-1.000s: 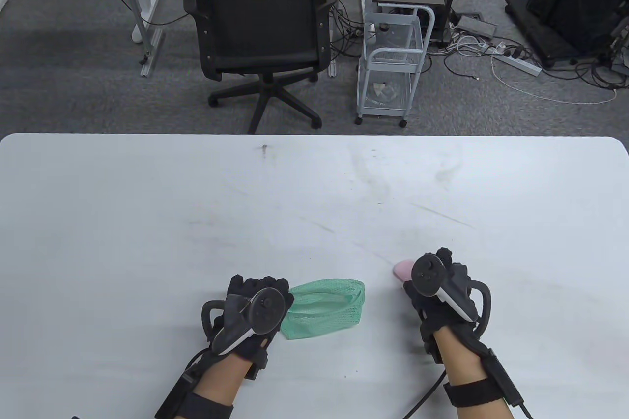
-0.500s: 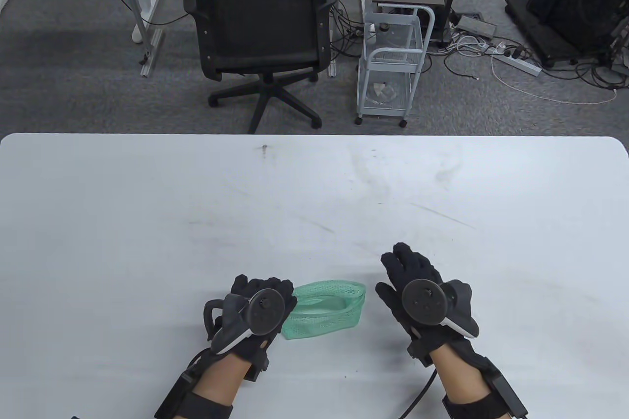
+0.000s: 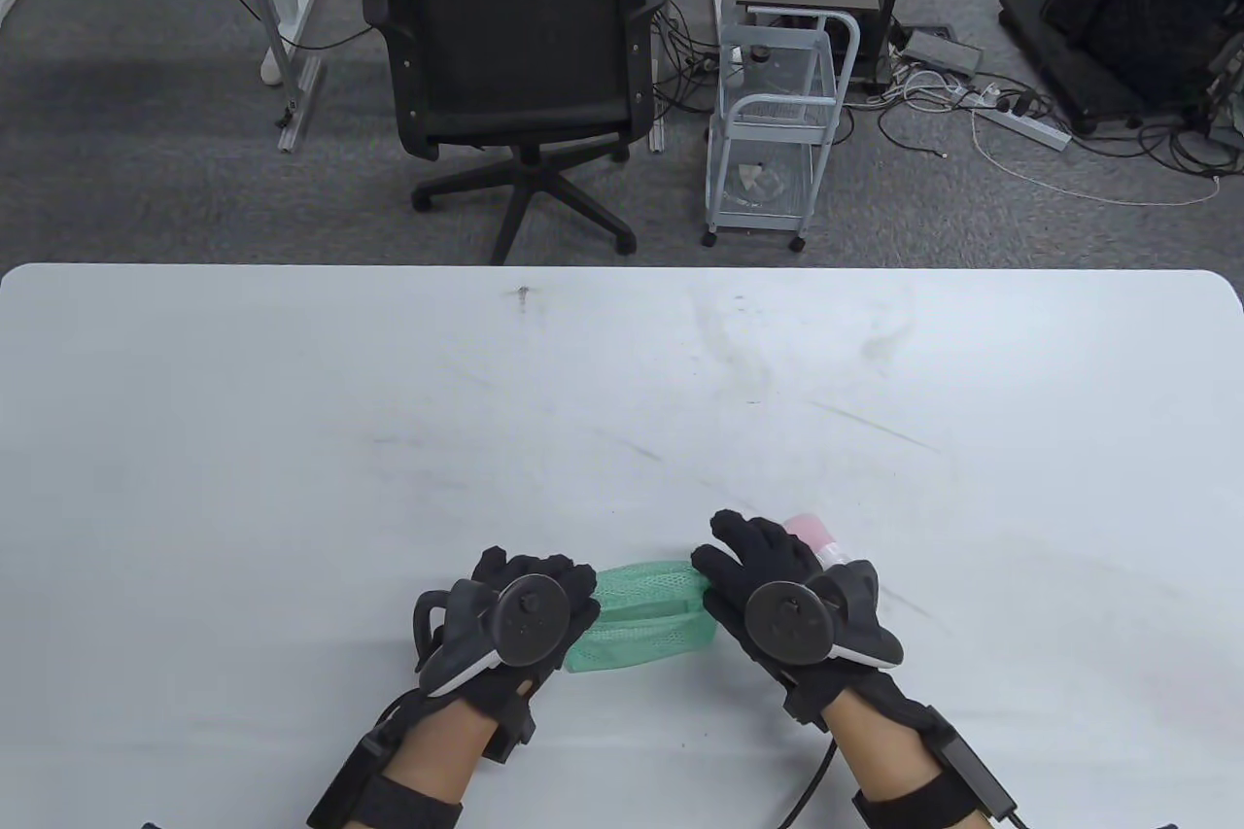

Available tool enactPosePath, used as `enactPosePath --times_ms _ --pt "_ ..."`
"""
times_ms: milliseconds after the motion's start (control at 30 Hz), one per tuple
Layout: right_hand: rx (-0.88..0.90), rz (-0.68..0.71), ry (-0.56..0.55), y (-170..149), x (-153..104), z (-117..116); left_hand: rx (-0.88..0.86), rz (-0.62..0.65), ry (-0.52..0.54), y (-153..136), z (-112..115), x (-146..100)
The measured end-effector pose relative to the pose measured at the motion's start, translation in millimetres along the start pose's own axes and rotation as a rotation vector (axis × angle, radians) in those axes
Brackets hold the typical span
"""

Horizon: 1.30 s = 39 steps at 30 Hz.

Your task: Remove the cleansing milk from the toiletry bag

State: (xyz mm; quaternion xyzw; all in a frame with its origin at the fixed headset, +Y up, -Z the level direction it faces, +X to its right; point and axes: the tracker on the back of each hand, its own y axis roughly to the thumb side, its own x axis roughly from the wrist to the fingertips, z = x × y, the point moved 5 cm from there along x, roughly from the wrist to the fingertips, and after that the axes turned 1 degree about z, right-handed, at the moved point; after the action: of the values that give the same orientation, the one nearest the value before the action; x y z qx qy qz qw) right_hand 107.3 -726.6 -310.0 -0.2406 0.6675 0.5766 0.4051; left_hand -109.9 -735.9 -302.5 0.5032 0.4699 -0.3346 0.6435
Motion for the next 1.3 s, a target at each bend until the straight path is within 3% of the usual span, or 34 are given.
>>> enactPosePath --times_ms 533,1300 --pt "-0.018 -0.058 -0.033 -15 -1 5 -0.004 -0.018 0.007 -11 -3 1" --pt "-0.048 -0.118 -0.024 -29 5 -3 0.044 -0.027 -0.056 -17 15 9"
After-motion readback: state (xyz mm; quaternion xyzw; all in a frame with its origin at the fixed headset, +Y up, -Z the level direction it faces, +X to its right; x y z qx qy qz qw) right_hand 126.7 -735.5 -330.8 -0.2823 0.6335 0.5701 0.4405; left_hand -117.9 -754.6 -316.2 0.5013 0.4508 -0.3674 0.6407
